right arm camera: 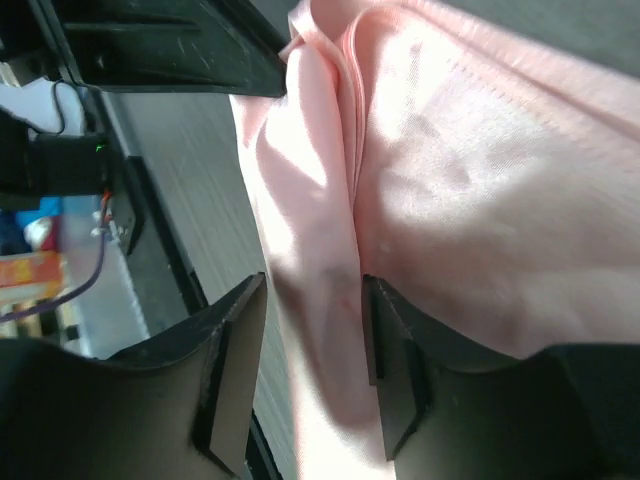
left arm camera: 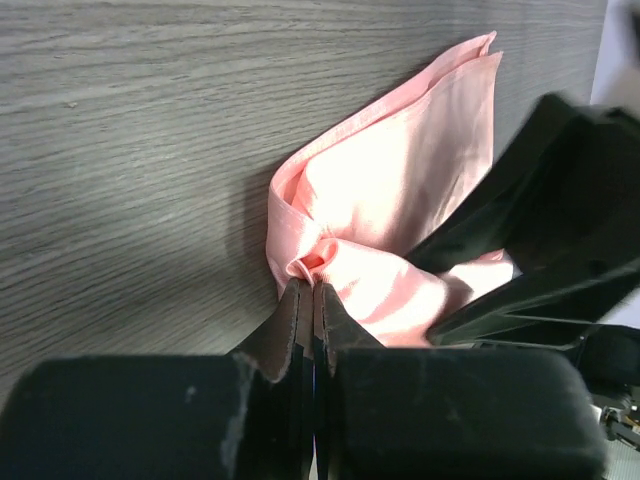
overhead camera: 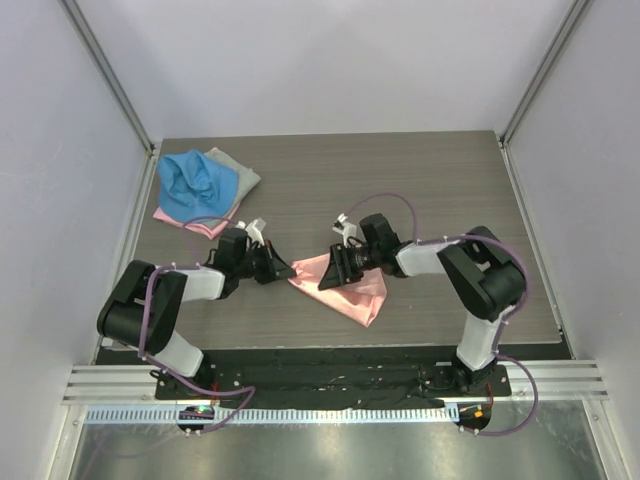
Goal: Fold the napkin, place the utensils inside, and roll it up
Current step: Roll the napkin with the utensil
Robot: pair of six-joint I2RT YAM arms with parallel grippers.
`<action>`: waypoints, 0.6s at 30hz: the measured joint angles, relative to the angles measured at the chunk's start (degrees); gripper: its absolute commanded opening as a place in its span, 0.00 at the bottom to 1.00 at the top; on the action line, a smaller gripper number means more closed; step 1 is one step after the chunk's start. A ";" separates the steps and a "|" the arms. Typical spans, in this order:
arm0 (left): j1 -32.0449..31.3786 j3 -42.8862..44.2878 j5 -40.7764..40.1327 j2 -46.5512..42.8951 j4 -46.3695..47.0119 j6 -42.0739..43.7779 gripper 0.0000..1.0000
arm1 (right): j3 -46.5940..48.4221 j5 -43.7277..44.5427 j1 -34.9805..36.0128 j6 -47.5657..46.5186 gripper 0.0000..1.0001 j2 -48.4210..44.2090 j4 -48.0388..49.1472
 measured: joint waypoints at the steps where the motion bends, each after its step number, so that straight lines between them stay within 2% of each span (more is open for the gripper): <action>1: 0.00 0.57 0.00 -0.09 -1.29 0.00 0.00 | 0.46 3.34 0.02 -1.70 0.59 -2.62 -3.67; 6: -0.04 4.98 -0.46 -0.22 -10.05 0.17 0.00 | 2.71 18.75 3.76 -8.92 0.68 -14.29 -14.05; 10: -0.04 8.33 -0.98 -0.20 -17.27 0.17 0.00 | 3.54 34.14 14.53 -15.23 0.70 -20.26 -17.20; 15: -0.04 11.96 -1.20 -0.04 -25.09 0.15 0.00 | 4.07 55.36 29.55 -23.56 0.71 -18.86 -19.93; 18: -0.04 13.25 -1.49 0.00 -28.24 0.17 0.00 | 4.35 64.98 34.03 -27.45 0.72 -15.45 -20.61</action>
